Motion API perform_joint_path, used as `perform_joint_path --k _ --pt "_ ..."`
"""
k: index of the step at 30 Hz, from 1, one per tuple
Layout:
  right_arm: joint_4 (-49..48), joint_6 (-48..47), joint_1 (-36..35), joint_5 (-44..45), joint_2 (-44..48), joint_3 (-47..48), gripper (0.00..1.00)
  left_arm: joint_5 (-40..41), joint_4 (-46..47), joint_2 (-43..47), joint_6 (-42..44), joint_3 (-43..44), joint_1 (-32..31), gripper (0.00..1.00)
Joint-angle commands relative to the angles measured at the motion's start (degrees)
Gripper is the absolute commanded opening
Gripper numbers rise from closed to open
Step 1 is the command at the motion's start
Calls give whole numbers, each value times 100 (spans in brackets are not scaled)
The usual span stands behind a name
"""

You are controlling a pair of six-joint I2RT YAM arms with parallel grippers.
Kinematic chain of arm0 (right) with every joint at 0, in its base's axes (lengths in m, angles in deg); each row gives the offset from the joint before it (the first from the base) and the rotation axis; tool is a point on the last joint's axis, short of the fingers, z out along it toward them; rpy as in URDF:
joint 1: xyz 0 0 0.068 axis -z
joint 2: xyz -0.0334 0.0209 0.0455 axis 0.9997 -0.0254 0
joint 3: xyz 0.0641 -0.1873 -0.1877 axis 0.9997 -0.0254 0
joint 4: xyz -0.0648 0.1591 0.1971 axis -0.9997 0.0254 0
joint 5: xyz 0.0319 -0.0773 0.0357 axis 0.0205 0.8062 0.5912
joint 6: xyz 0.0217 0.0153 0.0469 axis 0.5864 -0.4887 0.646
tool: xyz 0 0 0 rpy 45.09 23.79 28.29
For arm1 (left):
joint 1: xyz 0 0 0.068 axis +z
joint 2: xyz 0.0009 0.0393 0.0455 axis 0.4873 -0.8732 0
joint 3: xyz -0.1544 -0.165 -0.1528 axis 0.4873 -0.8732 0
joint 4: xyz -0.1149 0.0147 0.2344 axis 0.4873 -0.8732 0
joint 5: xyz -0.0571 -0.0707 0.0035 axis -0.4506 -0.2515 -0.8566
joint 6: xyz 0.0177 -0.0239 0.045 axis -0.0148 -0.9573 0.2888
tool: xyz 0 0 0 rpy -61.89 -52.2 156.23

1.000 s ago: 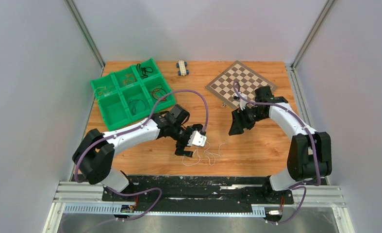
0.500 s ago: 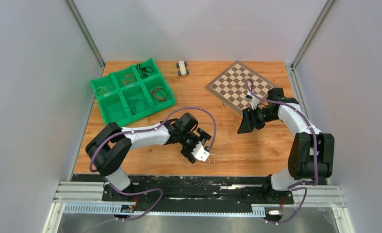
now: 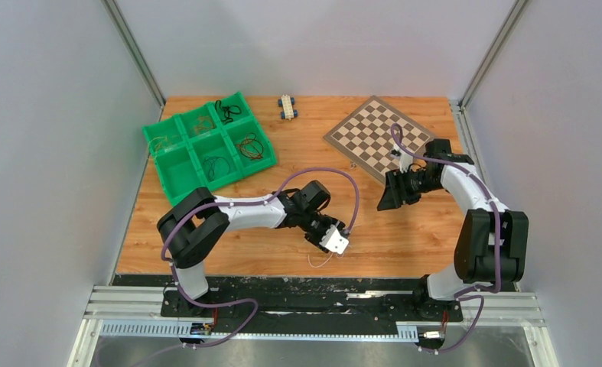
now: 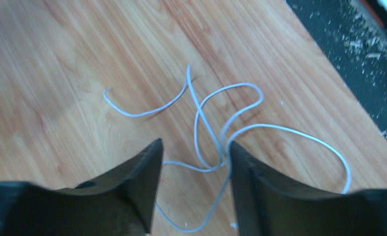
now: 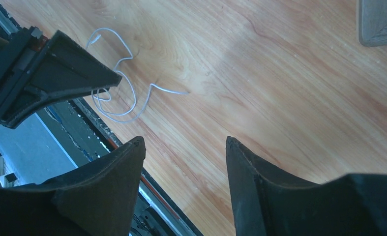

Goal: Untangle the cables

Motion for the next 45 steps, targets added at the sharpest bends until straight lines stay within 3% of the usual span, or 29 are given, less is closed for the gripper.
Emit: perform_joint_path --k 1,8,14,17,18,22,30,36,45 --pt "91 -164 67 2 266 13 60 -322 283 -106 -870 245 -146 43" --pt "89 -179 77 -164 45 180 57 -14 -54 37 -1499 406 -92 1" --pt "-85 -168 77 -785 266 554 57 -92 -43 846 -3253 803 454 0" --pt "-198 -112 75 -892 261 704 59 -560 -114 1306 -4545 1375 1291 0" --pt "-203 -101 76 -894 210 732 59 -679 -405 1342 -5108 1537 1478 0" --pt "-218 -45 73 -952 1 788 60 -850 -1591 1533 -5868 2165 2515 0" --pt "-241 -48 69 -973 -31 943 60 -1083 -3826 1885 -5998 2508 4945 0" --pt "-301 0 69 -1071 -91 690 60 -837 -4974 1769 -5896 2320 6475 0" --pt "-327 58 60 -962 -141 681 60 -561 -5738 936 -5745 2723 7896 0"
